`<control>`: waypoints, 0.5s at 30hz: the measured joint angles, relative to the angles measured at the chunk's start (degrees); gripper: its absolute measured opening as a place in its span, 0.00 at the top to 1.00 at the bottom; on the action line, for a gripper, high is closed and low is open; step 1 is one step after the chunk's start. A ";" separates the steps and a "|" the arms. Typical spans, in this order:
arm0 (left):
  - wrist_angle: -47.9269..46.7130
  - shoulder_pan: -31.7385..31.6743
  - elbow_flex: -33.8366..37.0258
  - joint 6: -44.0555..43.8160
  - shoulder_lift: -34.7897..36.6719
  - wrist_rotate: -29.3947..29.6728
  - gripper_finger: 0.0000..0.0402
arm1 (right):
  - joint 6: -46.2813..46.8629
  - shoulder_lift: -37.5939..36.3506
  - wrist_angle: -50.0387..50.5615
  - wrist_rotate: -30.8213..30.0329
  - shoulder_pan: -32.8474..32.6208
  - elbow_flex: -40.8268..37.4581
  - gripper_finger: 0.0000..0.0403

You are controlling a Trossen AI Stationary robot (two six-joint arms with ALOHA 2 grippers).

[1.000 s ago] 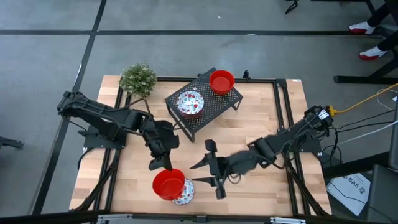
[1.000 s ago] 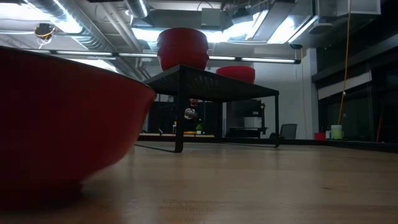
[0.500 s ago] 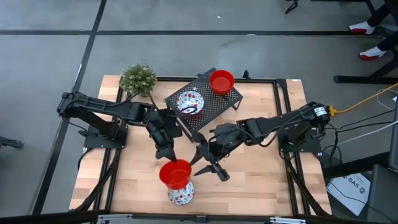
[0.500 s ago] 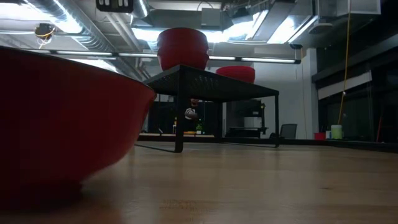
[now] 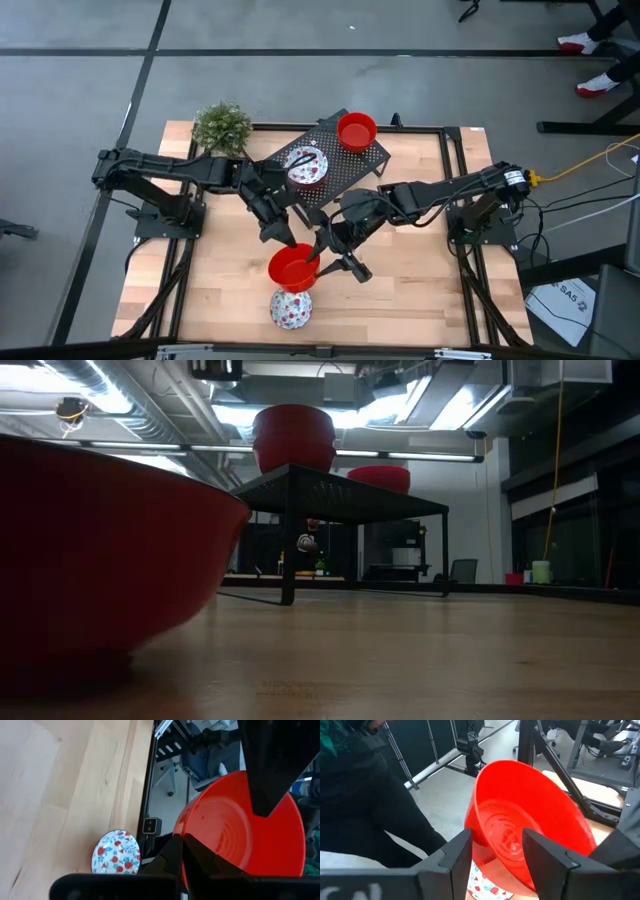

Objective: Pick & Place Mini bowls
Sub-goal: Stack the red bowl on the red bowl on the shelf

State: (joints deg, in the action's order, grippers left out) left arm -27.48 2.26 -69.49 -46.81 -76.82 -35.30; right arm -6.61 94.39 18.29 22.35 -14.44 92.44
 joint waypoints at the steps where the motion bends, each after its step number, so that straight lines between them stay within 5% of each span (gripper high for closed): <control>1: 0.17 -0.30 0.00 0.00 0.00 0.00 0.99 | -0.13 0.00 0.07 0.15 0.02 0.00 0.58; 6: 1.87 -1.42 0.00 0.00 -0.04 0.21 0.99 | -0.12 0.00 1.83 0.48 0.00 0.02 0.68; 12: 5.38 -1.70 0.00 0.00 -0.08 1.85 0.99 | -0.51 0.00 2.62 1.14 0.04 0.04 0.95; 15: 7.11 -1.32 0.00 -0.02 -0.11 2.70 0.98 | -0.36 0.00 2.36 2.84 0.09 0.13 0.97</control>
State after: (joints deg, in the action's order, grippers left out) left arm -20.37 0.94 -69.49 -46.83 -76.93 -32.60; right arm -6.97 94.39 20.65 25.19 -14.35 92.58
